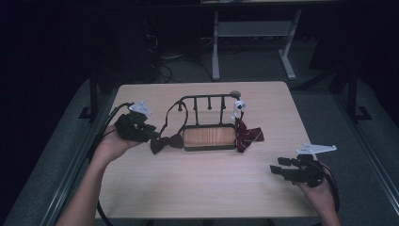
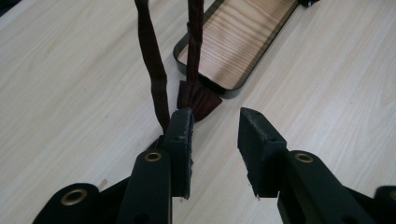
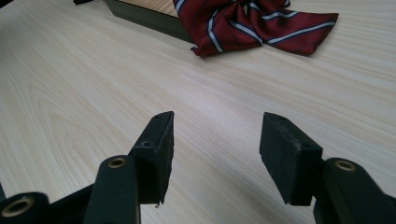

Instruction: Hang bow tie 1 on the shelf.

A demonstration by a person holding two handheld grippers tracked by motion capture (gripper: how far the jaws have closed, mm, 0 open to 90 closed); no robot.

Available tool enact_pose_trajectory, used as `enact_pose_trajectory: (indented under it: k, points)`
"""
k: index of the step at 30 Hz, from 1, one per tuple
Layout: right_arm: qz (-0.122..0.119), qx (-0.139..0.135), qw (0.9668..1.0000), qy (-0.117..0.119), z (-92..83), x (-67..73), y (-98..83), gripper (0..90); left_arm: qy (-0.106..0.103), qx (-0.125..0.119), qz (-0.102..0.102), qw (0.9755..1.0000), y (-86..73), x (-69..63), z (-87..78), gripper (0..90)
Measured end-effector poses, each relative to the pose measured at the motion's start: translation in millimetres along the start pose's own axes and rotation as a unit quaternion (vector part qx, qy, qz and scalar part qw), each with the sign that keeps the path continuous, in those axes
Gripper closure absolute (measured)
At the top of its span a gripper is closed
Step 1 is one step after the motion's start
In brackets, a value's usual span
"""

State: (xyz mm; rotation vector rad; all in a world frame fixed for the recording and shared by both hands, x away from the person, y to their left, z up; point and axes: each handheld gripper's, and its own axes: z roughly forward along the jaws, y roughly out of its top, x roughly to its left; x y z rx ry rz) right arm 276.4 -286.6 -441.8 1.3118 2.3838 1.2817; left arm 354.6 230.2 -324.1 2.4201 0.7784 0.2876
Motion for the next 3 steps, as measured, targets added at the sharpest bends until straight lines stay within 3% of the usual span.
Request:
enact_pose_trajectory:
  k: [3]
  points:
    - [0.000, -0.001, 1.0000, 0.000, -0.3, -0.4, 0.1, 44.8, 0.000, -0.003, -0.003, 1.0000, -10.1, -4.0, 2.5, 64.0]
